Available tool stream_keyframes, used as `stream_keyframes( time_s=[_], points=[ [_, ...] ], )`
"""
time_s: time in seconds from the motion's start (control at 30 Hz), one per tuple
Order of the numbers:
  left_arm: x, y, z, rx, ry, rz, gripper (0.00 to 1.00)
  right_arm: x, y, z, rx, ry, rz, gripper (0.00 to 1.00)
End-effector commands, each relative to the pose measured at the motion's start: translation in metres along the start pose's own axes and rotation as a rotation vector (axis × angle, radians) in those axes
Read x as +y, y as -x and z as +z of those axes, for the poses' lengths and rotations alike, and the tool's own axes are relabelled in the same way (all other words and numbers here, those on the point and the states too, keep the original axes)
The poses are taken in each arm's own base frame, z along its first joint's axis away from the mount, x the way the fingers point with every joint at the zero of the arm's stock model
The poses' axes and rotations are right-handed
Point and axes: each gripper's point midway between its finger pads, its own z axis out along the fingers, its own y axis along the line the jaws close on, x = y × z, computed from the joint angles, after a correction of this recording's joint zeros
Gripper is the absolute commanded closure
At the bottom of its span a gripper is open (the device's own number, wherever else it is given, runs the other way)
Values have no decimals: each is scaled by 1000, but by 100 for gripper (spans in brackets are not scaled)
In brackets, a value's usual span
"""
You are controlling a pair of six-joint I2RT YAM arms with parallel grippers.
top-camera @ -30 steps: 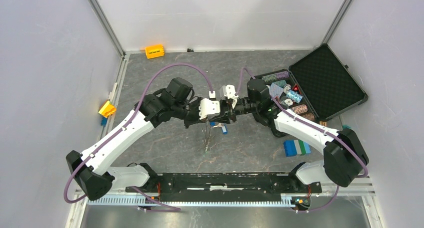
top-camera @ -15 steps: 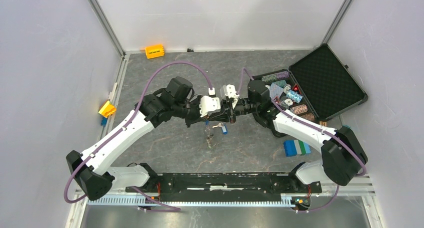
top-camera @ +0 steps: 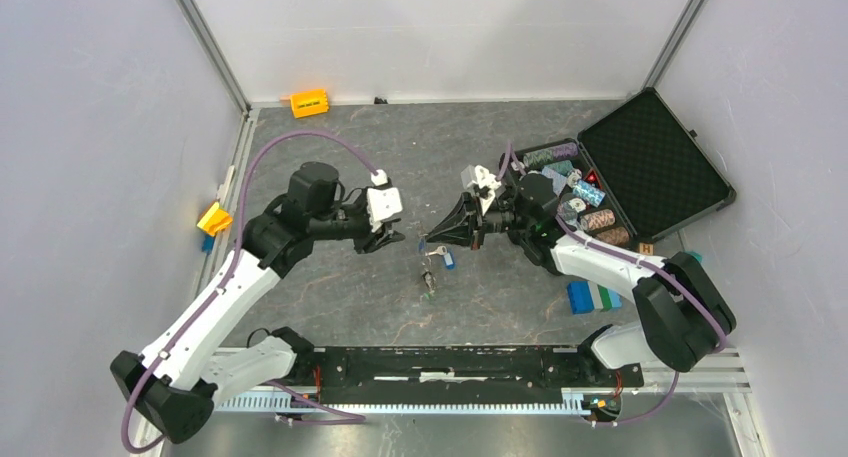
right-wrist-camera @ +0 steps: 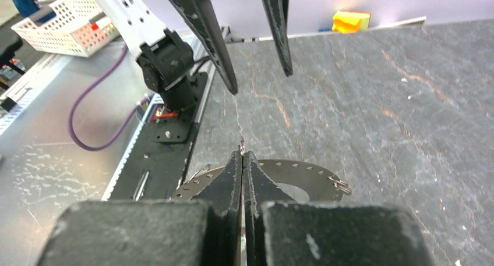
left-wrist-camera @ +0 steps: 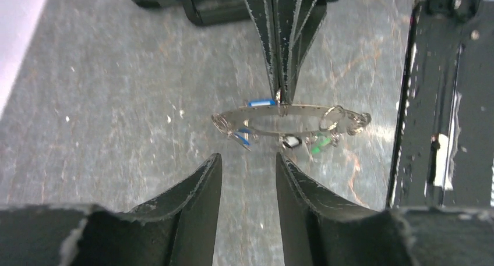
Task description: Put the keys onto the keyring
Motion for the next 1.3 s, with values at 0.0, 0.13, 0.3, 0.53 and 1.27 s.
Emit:
stream_keyframes(
  time_s=[0.0,0.13,0.3,0.53,1.27],
  points=[
    [-1,26,1,-218,-49,20,54,18,51,-1,-148,66,-96,100],
    [-6,22,15,-282,-93,24,55,20,55,-3,-176,65,-89,100],
    [-16,28,23,-370,-160,23,59,21,58,-6,-199,58,-89,100],
    [-21,32,23,-394,-190,8,64,14,51,-6,-186,30,-86,100],
    [-26,32,26,-410,-230,-24,98,5,44,-4,-160,-4,-82,100]
  ],
)
